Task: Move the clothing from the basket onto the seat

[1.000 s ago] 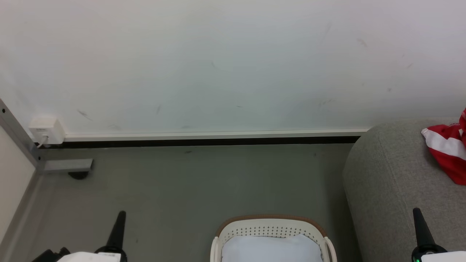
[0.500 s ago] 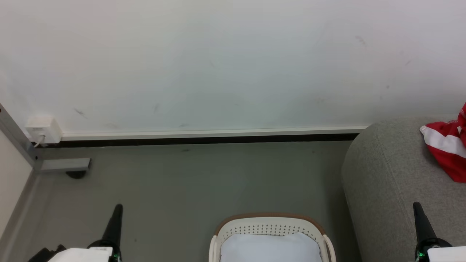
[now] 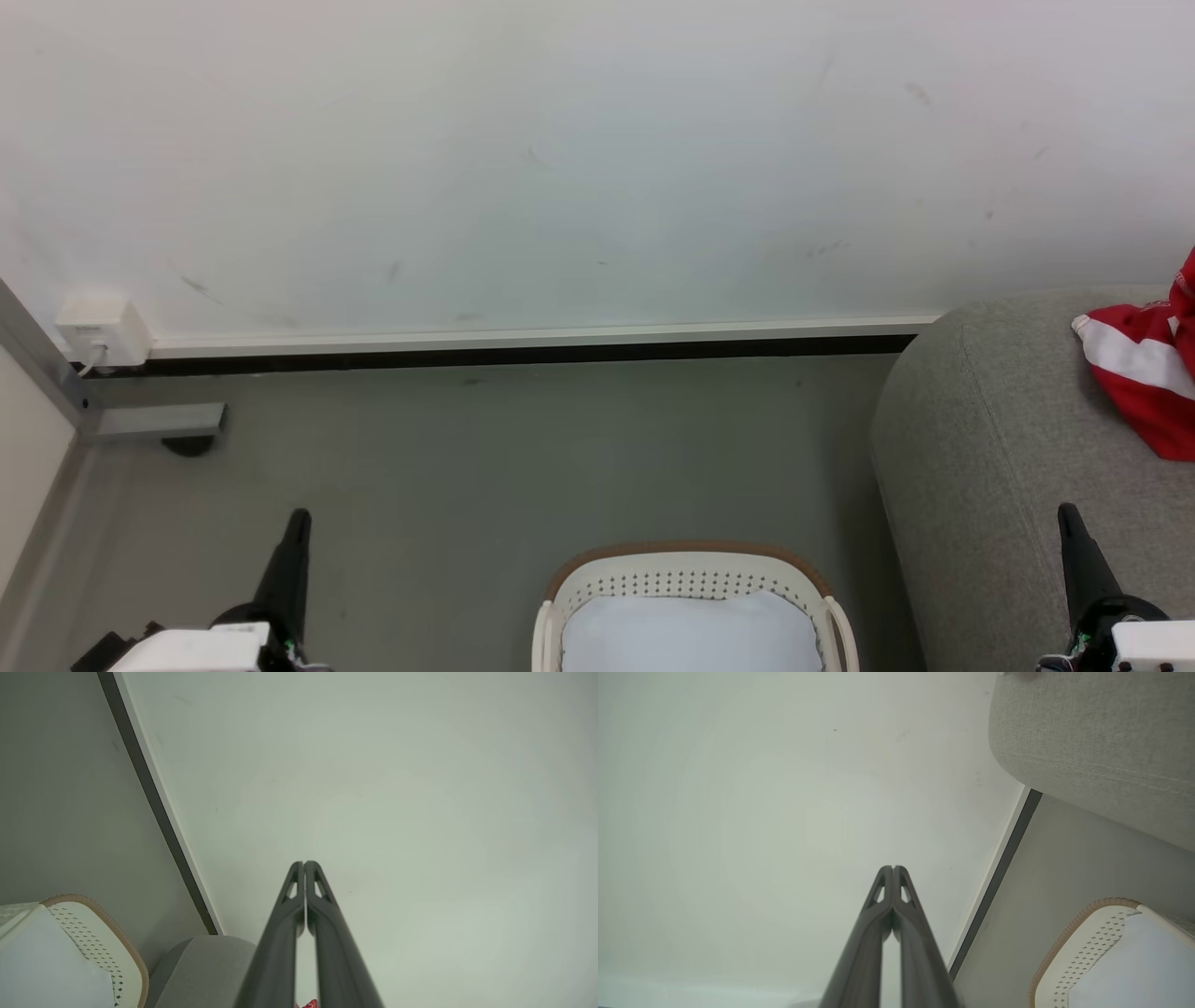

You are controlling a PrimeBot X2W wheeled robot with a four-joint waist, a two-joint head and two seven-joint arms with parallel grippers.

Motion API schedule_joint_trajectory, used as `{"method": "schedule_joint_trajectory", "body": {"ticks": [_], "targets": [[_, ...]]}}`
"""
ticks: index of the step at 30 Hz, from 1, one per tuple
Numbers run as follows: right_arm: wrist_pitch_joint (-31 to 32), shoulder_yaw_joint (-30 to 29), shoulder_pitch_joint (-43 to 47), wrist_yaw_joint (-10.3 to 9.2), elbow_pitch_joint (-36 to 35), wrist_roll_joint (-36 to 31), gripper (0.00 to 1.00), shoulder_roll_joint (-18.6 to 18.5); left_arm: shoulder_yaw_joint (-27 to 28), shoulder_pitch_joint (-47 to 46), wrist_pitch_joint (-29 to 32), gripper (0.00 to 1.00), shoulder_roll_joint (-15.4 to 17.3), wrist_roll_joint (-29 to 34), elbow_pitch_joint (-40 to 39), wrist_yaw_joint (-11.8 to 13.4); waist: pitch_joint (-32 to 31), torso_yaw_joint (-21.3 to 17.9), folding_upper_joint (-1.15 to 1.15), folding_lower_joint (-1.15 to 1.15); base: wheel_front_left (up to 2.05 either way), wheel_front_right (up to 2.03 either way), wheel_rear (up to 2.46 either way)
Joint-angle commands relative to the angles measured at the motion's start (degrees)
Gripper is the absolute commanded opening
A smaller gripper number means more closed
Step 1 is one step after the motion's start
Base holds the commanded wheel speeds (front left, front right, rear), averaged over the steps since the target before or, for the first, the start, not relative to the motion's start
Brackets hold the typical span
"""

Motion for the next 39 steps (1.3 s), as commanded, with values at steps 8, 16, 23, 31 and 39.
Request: {"method": "schedule_joint_trajectory", "body": {"ticks": [8,16,23,31,39], "targets": [[1.1,-0.3,-1.4,0.0,-0.4,4.0,0.0,-0.5,0.9,-1.2,1.0,0.0,0.0,-3.6,-0.3,-0.6,0.3,-0.2,0.0,0.0,0.0,0.0,0.0],[1.6,-0.4,-1.4,0.0,-0.4,5.5,0.0,-0.5,1.1,-1.3,1.5,0.0,0.0,-5.5,-0.4,-0.6,0.4,-0.4,0.0,0.0,0.0,0.0,0.0],[1.6,-0.4,-1.4,0.0,-0.4,5.5,0.0,-0.5,1.1,-1.3,1.5,0.0,0.0,-5.5,-0.4,-0.6,0.4,-0.4,0.0,0.0,0.0,0.0,0.0],[1.6,-0.4,-1.4,0.0,-0.4,5.5,0.0,-0.5,1.1,-1.3,1.5,0.0,0.0,-5.5,-0.4,-0.6,0.4,-0.4,0.0,0.0,0.0,0.0,0.0],[1.6,-0.4,-1.4,0.0,-0.4,5.5,0.0,-0.5,1.1,-1.3,1.5,0.0,0.0,-5.5,-0.4,-0.6,0.4,-0.4,0.0,0.0,0.0,0.0,0.0]]}}
